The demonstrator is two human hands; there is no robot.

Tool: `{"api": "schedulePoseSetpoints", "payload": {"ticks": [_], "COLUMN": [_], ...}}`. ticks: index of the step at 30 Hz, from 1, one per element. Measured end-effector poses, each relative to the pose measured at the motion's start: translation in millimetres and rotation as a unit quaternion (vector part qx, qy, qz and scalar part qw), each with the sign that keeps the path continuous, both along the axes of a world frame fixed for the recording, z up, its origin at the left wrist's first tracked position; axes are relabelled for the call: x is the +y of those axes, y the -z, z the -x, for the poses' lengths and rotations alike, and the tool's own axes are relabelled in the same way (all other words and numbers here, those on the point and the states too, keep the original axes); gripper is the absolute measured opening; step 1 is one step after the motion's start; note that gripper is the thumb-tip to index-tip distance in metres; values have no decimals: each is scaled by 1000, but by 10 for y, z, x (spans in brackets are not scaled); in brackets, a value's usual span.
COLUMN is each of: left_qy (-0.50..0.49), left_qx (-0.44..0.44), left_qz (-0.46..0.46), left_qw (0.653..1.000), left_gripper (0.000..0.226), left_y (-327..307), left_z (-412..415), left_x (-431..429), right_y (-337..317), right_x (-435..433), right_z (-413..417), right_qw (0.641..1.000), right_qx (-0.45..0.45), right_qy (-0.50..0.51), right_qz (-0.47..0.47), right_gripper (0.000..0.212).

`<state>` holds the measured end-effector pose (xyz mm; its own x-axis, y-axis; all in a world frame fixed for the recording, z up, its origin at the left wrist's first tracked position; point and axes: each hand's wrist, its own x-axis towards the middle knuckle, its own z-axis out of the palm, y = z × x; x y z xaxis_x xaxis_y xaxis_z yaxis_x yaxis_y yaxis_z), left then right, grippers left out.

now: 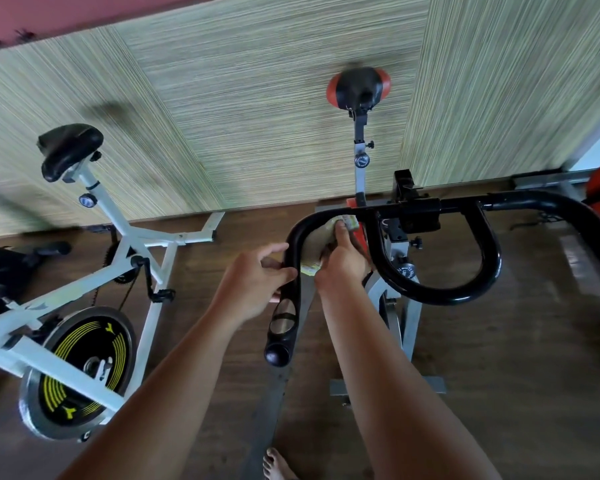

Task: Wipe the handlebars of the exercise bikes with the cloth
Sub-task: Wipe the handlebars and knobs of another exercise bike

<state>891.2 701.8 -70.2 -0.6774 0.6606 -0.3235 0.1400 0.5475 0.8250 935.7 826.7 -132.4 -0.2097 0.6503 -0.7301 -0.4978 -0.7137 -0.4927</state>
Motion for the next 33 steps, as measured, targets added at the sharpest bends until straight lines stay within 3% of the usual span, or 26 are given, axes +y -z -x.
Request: {"api": "schedulePoseSetpoints", "payload": {"ticks": [6,11,15,18,22,26,33], "left_qy": [10,7,6,5,3,-21,-71], "left_qx": [6,-6,-16,-7,-25,-73,-123], "left_qz": [0,-8,-13,-15,-28,-42,-63], "left_qw": [1000,1000,1000,1000,999,996,988], "left_gripper": [53,53,53,53,50,48,28], "left_y": [15,36,55,82,84,106,119], "left_z": [1,16,27,35,-6,-45,-192], "left_x": [-14,-26,-28,-52,-73,-100,-312], "right_y": [25,-71,-76,30,33,-54,-46], "right_x": [-93,10,-26,-19,-153,-238,-371], "right_z": [58,11,66,11,-46,-111,-414], "right_qw": [1000,998,998,1000,985,957,904], "right_qx": [-20,1,-7,-4,-56,-74,-64], "right_qy": [-5,58,58,10,-119,-186,-310], "right_qz": [-17,20,0,-16,-112,-211,-288], "right_gripper": [25,38,30,42,19,14,12]}}
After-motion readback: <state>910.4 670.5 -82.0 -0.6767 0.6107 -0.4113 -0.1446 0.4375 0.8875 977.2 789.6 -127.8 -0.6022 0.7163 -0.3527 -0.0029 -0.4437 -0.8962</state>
